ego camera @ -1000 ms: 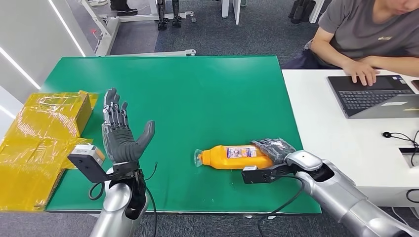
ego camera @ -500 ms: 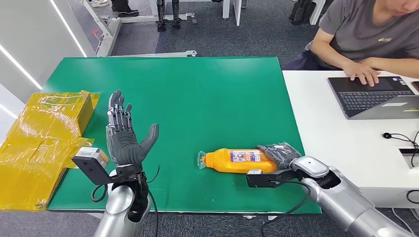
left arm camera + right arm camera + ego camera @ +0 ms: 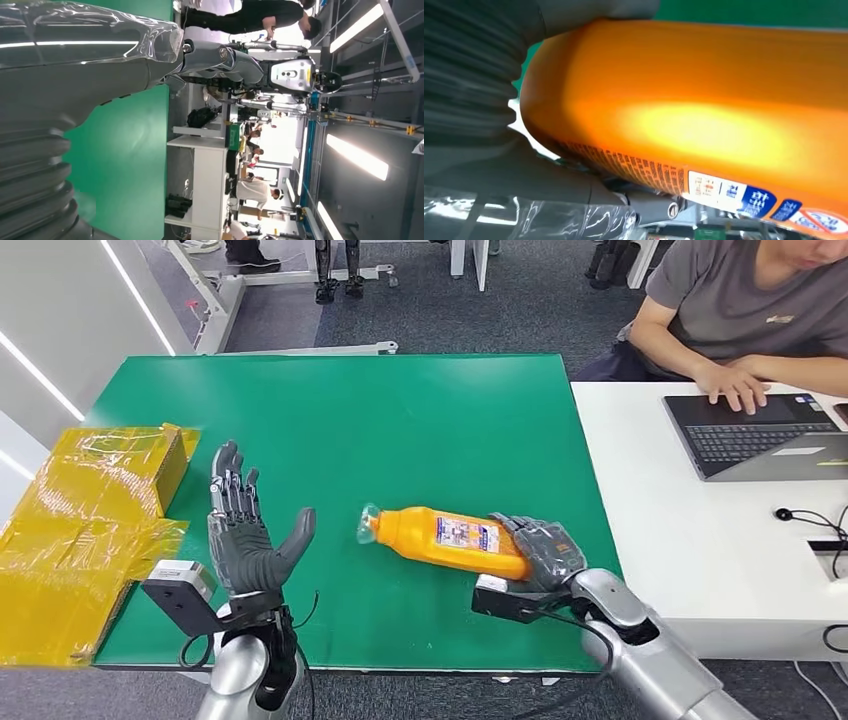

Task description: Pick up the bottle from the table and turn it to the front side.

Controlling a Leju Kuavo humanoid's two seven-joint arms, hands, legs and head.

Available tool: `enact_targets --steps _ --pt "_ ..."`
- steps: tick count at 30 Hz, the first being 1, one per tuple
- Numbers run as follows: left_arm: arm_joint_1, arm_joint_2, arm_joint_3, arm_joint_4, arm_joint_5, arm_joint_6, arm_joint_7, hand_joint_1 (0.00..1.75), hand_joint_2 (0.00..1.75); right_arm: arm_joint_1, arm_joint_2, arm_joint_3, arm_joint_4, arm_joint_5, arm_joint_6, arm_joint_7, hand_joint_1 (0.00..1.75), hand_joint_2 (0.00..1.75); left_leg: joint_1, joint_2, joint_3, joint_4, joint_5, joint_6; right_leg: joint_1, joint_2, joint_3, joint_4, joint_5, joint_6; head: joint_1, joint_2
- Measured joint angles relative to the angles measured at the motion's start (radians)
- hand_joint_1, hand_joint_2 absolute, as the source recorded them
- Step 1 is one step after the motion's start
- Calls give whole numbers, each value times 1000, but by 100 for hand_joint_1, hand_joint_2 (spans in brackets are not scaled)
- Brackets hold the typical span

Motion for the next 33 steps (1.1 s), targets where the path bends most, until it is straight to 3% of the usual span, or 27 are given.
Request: enact_targets --steps 6,10,15,22,33 --pt "17 0 2 -12 18 24 0 0 175 132 159 -99 -33 -171 -316 -153 175 175 0 -2 -1 -1 0 0 0 -2 0 0 -1 -1 0 0" --pt "21 -1 2 -13 32 20 0 0 175 188 227 -143 -53 -275 -407 -244 175 175 0 -2 -1 -1 0 0 0 -2 0 0 -2 0 0 0" --pt "23 -3 3 -13 44 -6 0 0 175 226 284 -173 -71 -349 -449 -326 175 175 -1 -2 -1 -1 0 0 0 -2 0 0 -2 1 0 0" --pt "23 -12 3 -13 46 -52 0 0 175 230 324 -183 -74 -332 -456 -338 175 175 -1 -2 -1 -1 0 0 0 -2 0 0 -2 0 0 0" --pt "10 -33 -14 -13 91 -333 0 0 175 185 337 -181 -61 -236 -392 -308 175 175 -1 -2 -1 -1 0 0 0 -2 0 0 -2 0 0 0"
